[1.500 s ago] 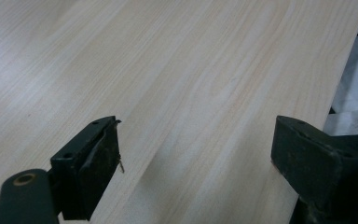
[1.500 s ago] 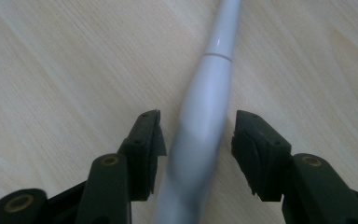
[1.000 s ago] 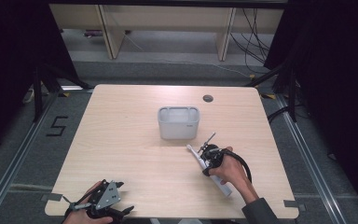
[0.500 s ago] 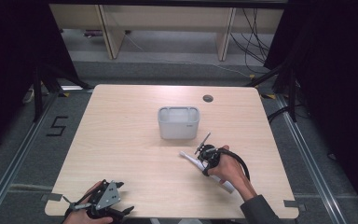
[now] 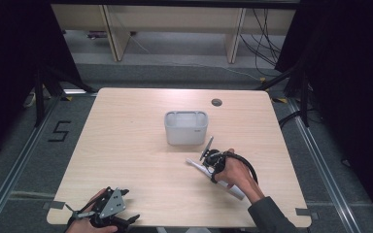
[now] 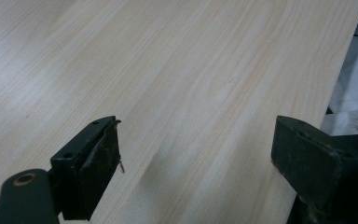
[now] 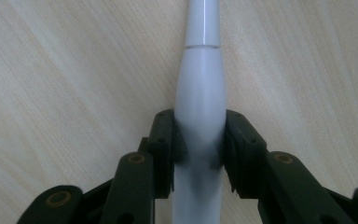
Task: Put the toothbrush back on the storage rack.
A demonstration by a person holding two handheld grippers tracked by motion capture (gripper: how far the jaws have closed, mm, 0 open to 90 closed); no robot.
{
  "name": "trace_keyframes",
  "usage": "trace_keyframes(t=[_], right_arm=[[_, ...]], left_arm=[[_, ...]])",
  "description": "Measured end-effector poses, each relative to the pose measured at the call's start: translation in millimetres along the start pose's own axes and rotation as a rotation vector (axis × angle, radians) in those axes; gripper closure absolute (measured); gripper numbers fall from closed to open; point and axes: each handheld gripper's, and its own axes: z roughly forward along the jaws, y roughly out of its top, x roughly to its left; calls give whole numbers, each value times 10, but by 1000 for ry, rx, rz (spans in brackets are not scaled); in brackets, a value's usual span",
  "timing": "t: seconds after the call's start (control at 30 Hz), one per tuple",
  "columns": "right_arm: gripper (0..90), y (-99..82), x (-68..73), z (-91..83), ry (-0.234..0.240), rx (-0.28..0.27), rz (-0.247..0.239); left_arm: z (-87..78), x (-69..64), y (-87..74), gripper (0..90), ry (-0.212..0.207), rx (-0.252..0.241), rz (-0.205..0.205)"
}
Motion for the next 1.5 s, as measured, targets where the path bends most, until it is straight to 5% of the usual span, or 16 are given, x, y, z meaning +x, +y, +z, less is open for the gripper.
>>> trace_keyframes(t=[0.6, 0.93, 1.1, 1.27, 1.3, 1.37, 1.5], right_arm=[[667, 23, -17, 1, 7, 37, -39], [668, -68, -16, -10, -9, 6, -35], [669, -166, 23, -118, -19, -56, -42], [669, -268, 52, -291, -32, -178, -47], [670, -323, 69, -386, -23, -255, -31], [670, -381, 46, -475, -15, -327, -46], [670, -451, 55, -576, 15, -424, -1]], left_arm=[[2, -9, 0, 148, -1, -10, -11], [4, -8, 0, 148, -3, -13, -14], [5, -6, -2, 148, -2, -8, -13], [6, -6, -1, 148, -5, -8, -9], [4, -8, -2, 148, -2, -10, -15], [4, -8, -2, 148, -1, -10, -16], [8, -7, -3, 148, -6, -6, -10]])
